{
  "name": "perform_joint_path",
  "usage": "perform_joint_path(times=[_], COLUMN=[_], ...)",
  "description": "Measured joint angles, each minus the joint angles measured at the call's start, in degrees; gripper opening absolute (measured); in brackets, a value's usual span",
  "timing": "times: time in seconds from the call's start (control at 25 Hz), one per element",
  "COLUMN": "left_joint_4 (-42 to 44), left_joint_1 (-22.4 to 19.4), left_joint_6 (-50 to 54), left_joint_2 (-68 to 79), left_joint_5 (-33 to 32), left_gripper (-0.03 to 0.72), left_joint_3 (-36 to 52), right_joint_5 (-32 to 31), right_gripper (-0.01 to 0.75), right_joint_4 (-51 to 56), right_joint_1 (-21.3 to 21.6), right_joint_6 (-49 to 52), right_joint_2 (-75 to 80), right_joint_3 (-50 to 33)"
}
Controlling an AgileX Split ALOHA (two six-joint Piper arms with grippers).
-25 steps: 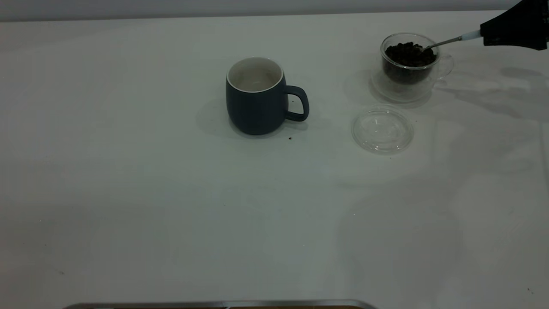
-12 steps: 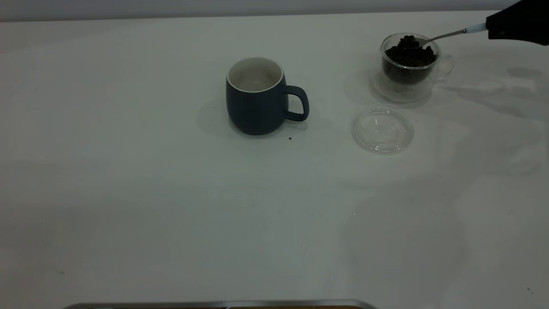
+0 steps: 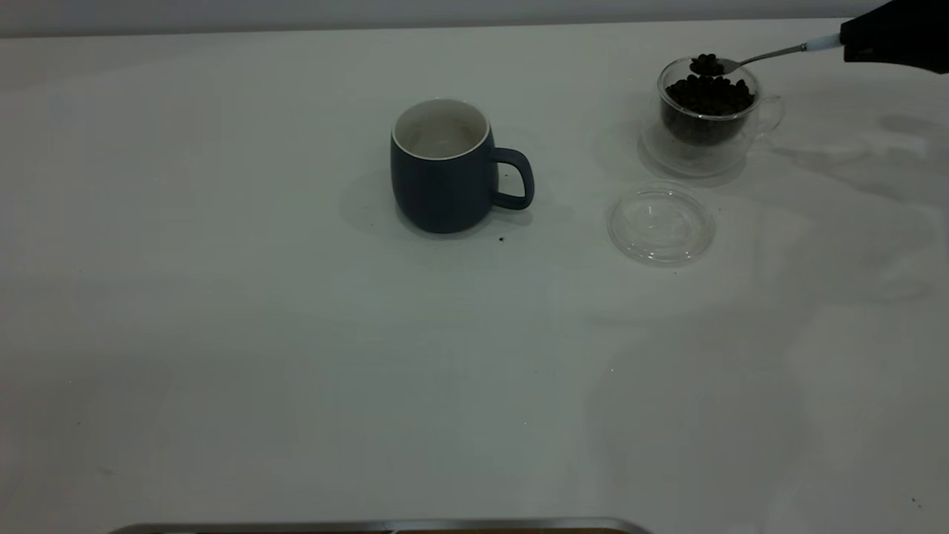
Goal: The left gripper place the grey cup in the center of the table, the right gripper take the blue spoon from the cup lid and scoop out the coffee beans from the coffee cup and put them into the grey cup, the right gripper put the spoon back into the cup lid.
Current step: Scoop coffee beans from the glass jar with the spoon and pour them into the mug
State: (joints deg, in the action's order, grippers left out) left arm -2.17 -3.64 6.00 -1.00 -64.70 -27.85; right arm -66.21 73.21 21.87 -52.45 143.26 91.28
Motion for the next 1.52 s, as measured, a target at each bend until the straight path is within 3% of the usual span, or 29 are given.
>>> perform_joint_path(times=[0.48, 1.12, 1.52], left_joint_4=[0.0, 0.0, 0.0], left_joint_1=[0.0, 0.0, 0.0], left_joint_6=[0.0, 0.0, 0.12], left_joint_2=[0.0, 0.0, 0.0], left_joint_5=[0.0, 0.0, 0.0], left_gripper=[0.514, 0.514, 0.514], left_joint_3=[0.0, 0.0, 0.0], right_joint_5=[-0.45, -0.47, -0.47], right_gripper=[0.106, 0.106, 0.106], right_joint_4=[-0.94, -0.82, 2.76], right_joint_1=[-1.41, -17.2, -23.73], right_joint_6=[1.08, 1.91, 1.46], right_joint_2=[-6.35, -6.97, -4.61], right_joint_3=[0.0, 0.0, 0.0])
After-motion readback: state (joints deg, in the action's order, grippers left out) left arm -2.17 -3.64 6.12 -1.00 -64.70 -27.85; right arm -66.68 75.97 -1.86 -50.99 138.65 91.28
